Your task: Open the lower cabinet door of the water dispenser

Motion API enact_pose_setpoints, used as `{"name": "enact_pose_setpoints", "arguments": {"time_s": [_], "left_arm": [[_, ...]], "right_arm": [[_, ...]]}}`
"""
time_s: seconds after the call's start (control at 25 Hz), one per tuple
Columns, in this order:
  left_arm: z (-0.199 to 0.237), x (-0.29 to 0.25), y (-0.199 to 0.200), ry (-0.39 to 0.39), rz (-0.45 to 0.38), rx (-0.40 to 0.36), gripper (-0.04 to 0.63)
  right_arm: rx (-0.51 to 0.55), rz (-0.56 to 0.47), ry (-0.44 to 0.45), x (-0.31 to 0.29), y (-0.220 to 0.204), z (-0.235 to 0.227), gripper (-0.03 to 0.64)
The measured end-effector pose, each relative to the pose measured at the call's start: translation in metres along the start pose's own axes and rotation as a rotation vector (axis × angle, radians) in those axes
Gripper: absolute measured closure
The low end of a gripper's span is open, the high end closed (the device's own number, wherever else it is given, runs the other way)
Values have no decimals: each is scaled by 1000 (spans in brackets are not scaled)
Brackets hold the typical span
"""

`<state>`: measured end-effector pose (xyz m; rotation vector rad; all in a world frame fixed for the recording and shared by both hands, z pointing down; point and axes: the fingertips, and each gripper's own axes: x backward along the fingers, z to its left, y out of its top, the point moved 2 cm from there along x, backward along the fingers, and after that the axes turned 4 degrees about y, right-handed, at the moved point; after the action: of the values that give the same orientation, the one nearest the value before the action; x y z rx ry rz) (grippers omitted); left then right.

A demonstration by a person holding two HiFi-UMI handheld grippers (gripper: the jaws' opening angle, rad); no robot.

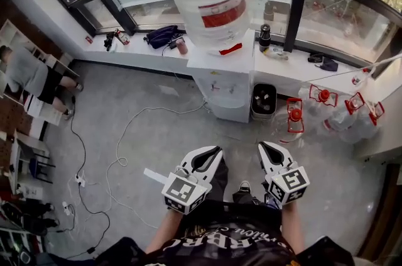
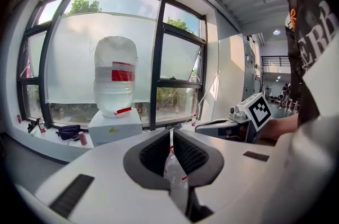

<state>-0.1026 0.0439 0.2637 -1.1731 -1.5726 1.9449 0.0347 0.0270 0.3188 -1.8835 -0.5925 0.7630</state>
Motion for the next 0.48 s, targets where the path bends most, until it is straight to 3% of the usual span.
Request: {"name": "enact_pose_setpoints", "arguments": {"time_s": [0.28, 0.48], "left_arm": [[37, -57, -2, -149, 42, -54, 568], [74, -110, -11, -231, 90, -123, 568]], "right_arm": [[-9, 32, -166, -40, -17, -56, 606], [7, 64, -204, -91, -39, -103, 601]]}}
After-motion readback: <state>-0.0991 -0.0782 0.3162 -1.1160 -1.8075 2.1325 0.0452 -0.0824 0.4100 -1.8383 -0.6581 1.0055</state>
